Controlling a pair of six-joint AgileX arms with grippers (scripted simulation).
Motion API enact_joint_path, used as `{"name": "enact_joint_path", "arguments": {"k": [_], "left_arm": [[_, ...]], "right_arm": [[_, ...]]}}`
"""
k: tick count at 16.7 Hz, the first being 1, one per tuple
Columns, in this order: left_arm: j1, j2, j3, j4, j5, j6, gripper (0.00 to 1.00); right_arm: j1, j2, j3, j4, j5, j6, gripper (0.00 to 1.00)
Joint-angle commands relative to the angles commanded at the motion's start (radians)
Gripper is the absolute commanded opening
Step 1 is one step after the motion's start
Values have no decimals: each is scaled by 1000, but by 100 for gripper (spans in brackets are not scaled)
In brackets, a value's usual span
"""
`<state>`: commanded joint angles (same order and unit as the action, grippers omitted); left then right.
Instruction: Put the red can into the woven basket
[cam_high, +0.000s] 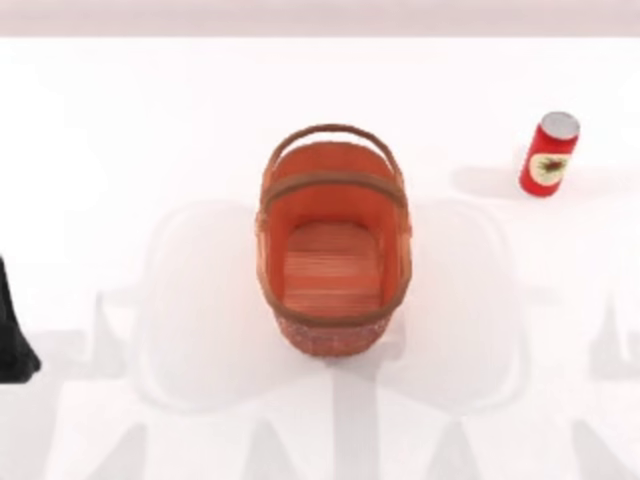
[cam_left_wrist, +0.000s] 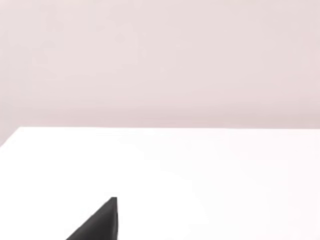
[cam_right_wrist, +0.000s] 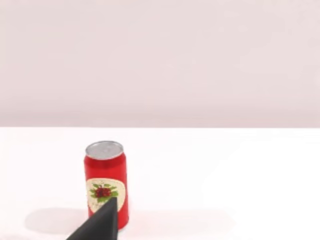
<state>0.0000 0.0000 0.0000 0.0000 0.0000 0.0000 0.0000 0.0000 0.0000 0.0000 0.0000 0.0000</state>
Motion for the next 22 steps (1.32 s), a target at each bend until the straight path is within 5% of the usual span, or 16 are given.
{"name": "enact_joint_path", "arguments": {"k": [9, 22], "left_arm": [[0, 0, 0, 0, 0, 0, 100], [0, 0, 0, 0, 0, 0, 100]], "right_arm": [[21, 255, 248, -145, -12, -58, 100], [93, 1480, 1439, -854, -37, -353, 100]]}}
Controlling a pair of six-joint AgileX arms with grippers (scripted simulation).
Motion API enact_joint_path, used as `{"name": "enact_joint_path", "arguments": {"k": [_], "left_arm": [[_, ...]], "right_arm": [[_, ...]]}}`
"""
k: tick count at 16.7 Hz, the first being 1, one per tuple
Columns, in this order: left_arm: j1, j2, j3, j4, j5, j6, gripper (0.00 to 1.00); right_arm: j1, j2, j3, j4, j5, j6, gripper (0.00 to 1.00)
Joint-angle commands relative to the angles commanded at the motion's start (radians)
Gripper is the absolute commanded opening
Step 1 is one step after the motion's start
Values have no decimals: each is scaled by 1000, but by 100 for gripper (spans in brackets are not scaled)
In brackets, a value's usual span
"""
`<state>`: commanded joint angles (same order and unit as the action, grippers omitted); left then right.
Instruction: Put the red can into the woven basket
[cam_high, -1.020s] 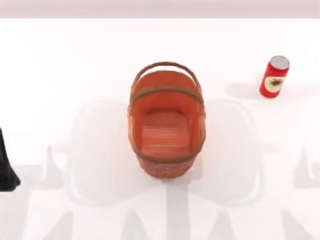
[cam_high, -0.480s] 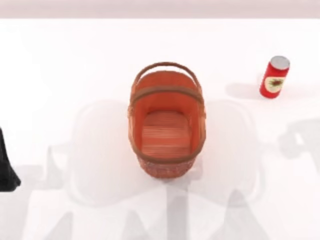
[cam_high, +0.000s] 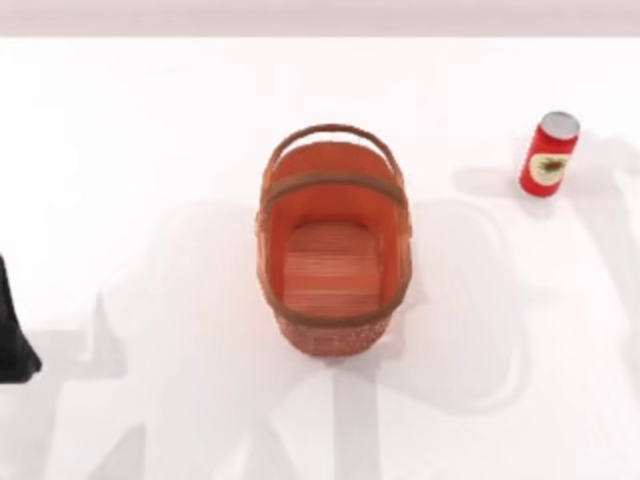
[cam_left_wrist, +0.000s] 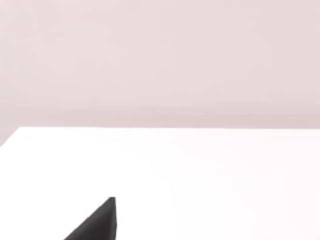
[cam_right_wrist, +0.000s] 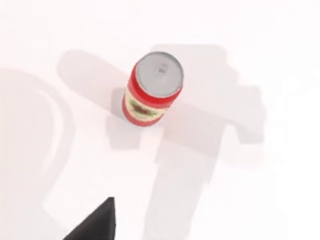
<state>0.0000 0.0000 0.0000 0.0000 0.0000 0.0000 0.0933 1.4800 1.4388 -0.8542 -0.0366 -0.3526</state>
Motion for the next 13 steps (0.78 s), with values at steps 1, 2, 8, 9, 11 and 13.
{"name": "enact_joint_path", "arguments": {"k": [1, 2, 8, 9, 11, 13], "left_arm": [[0, 0, 0, 0, 0, 0, 100], [0, 0, 0, 0, 0, 0, 100], [0, 0, 0, 0, 0, 0, 100], [0, 0, 0, 0, 0, 0, 100], [0, 0, 0, 0, 0, 0, 100], [0, 0, 0, 0, 0, 0, 100]], "right_arm": [[6, 101, 100, -58, -2, -25, 100], [12, 200, 198, -116, -4, -49, 100], [40, 717, 703, -407, -12, -174, 100], [43, 784, 769, -443, -12, -189, 100], [48, 899, 882, -505, -13, -214, 100], [51, 984, 966, -548, -13, -232, 100]]}}
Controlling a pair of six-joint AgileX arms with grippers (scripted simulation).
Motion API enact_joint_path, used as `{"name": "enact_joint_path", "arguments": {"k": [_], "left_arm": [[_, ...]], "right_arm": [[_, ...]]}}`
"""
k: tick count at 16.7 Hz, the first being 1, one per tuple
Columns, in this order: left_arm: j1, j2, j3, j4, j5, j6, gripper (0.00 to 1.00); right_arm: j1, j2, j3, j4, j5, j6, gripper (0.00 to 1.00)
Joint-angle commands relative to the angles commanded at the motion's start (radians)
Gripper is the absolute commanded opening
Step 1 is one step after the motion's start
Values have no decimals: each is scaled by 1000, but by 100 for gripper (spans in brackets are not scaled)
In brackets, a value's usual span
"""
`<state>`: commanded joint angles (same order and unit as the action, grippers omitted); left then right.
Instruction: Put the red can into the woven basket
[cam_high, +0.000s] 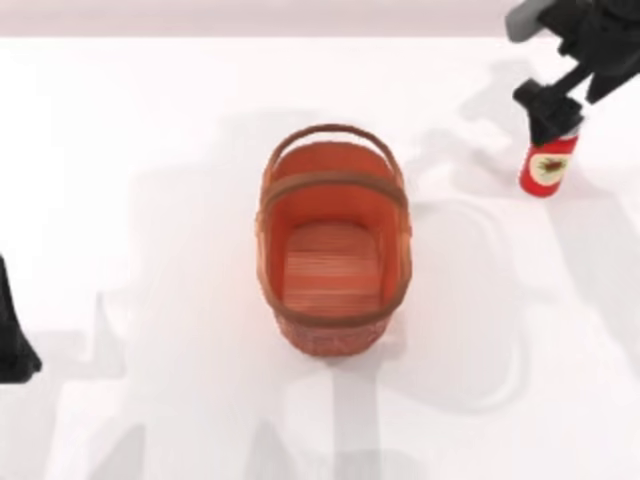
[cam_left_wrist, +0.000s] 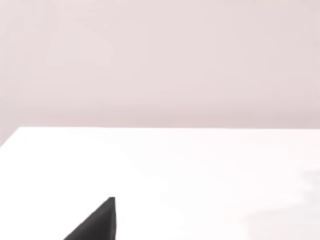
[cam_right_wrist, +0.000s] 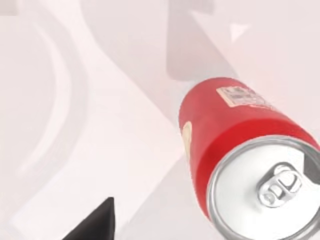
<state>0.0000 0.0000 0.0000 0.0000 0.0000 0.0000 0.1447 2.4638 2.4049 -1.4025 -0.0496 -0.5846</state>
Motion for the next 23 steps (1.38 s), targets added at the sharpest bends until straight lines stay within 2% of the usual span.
{"name": "enact_joint_path", "arguments": {"k": [9, 16, 20, 23], "left_arm": [[0, 0, 0, 0, 0, 0, 100], [0, 0, 0, 0, 0, 0, 100], [0, 0, 0, 0, 0, 0, 100], [0, 0, 0, 0, 0, 0, 100]], "right_arm": [[-3, 52, 45, -20, 0, -10, 100], [8, 52, -135, 162, 1, -4, 100], [8, 52, -145, 172, 1, -4, 100], [8, 52, -145, 172, 1, -4, 77]]}}
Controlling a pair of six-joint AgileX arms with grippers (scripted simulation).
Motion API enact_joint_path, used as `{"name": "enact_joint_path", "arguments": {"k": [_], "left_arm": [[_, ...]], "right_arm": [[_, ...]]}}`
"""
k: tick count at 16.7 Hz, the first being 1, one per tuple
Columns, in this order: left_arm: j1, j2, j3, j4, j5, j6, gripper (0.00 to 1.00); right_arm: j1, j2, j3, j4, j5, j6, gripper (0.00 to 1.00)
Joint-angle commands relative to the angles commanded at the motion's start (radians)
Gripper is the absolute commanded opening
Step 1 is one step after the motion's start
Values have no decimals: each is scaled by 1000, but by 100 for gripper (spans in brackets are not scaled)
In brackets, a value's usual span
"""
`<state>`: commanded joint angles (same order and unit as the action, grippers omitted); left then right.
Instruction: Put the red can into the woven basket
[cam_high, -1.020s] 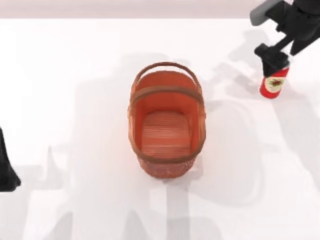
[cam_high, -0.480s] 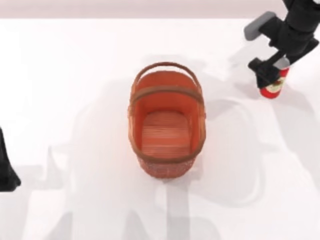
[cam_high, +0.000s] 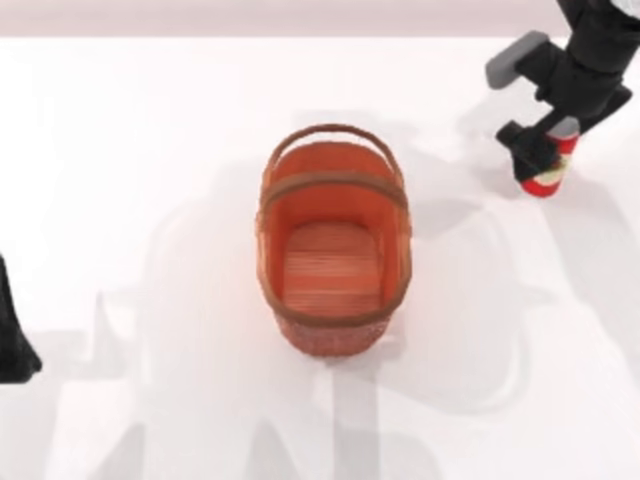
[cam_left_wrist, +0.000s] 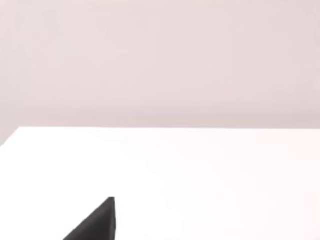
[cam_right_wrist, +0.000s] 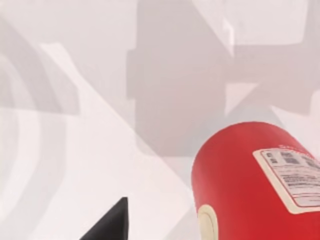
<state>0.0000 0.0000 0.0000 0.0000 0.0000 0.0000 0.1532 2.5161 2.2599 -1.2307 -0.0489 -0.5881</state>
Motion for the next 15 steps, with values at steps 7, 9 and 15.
{"name": "enact_joint_path", "arguments": {"k": [7, 9, 15], "left_arm": [[0, 0, 0, 0, 0, 0, 100], [0, 0, 0, 0, 0, 0, 100], [0, 0, 0, 0, 0, 0, 100]], "right_arm": [[0, 0, 0, 0, 0, 0, 25], [0, 0, 0, 0, 0, 0, 10], [0, 0, 0, 0, 0, 0, 0]]}}
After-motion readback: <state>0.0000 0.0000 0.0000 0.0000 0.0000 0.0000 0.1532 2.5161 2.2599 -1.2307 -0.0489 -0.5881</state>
